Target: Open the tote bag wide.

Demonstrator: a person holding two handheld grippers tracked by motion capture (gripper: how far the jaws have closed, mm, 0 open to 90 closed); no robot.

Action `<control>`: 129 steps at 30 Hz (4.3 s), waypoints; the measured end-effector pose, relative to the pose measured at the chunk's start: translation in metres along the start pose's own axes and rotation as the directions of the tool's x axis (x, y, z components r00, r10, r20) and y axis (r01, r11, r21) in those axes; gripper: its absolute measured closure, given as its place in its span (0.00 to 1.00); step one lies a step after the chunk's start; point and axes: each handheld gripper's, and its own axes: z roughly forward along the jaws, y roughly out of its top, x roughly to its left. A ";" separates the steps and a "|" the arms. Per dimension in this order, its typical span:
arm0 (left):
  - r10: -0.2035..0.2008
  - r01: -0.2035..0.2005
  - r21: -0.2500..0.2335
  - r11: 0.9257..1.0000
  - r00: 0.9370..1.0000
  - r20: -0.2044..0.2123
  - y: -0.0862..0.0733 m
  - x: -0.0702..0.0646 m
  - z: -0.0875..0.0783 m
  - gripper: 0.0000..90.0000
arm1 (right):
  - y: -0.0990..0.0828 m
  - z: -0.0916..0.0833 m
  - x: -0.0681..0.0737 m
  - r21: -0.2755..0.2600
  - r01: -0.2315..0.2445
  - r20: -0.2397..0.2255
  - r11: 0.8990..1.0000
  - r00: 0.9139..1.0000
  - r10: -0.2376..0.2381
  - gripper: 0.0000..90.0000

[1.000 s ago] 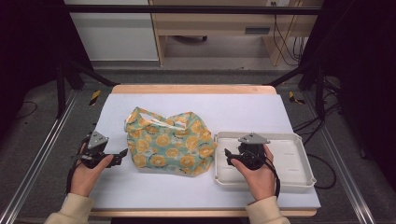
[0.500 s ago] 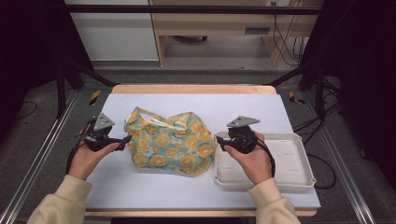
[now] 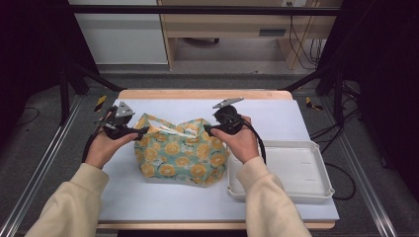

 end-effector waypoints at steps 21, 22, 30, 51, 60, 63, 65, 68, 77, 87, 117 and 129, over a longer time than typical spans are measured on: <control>-0.054 0.060 -0.144 0.988 0.998 0.042 -0.025 -0.017 -0.040 0.94 | -0.019 -0.031 0.028 -0.091 0.104 -0.029 0.990 0.994 -0.107 1.00; -0.048 0.053 -0.161 0.985 0.998 0.035 -0.029 -0.021 -0.049 0.94 | -0.022 -0.036 0.031 -0.100 0.111 -0.024 0.989 0.993 -0.114 1.00; -0.020 0.037 -0.230 0.973 0.997 0.078 -0.083 -0.062 -0.092 0.94 | -0.077 -0.066 0.066 -0.150 0.171 -0.052 0.974 0.982 -0.180 1.00; 0.026 -0.021 -0.026 0.999 0.973 0.230 -0.115 -0.094 -0.044 0.95 | -0.107 -0.030 0.046 0.030 0.194 0.043 0.981 0.980 -0.195 1.00; -0.001 0.005 -0.018 1.000 0.978 0.208 -0.121 -0.089 -0.041 0.95 | -0.085 -0.049 0.049 -0.026 0.190 -0.051 0.981 0.980 -0.192 0.43; -0.009 0.013 -0.019 1.000 0.980 0.201 -0.122 -0.086 -0.041 0.95 | -0.070 -0.059 0.054 -0.044 0.207 -0.062 0.977 0.976 -0.209 0.31; -0.010 0.013 -0.017 1.000 0.981 0.196 -0.122 -0.086 -0.041 0.95 | -0.060 -0.064 0.059 -0.044 0.223 -0.073 0.974 0.972 -0.225 0.26; 0.004 -0.001 -0.016 1.000 0.981 0.192 -0.121 -0.086 -0.041 0.95 | -0.048 -0.067 0.065 -0.049 0.239 -0.091 0.970 0.966 -0.243 0.22; 0.012 -0.009 -0.021 1.000 0.982 0.187 -0.121 -0.085 -0.044 0.95 | 0.005 -0.028 0.079 -0.005 0.250 -0.106 0.968 0.963 -0.249 0.24; 0.012 -0.009 -0.020 1.000 0.984 0.178 -0.122 -0.083 -0.044 0.95 | -0.003 -0.001 0.096 0.077 0.269 -0.214 0.960 0.945 -0.248 0.96; -0.052 0.062 -0.101 0.993 0.993 0.102 -0.134 -0.084 -0.075 0.51 | -0.118 -0.041 0.118 0.008 0.329 -0.273 0.944 0.909 -0.315 0.73; -0.071 0.078 -0.068 0.995 0.992 0.103 -0.140 -0.093 -0.079 0.19 | -0.070 -0.057 0.107 -0.061 0.343 -0.219 0.937 0.912 -0.348 0.33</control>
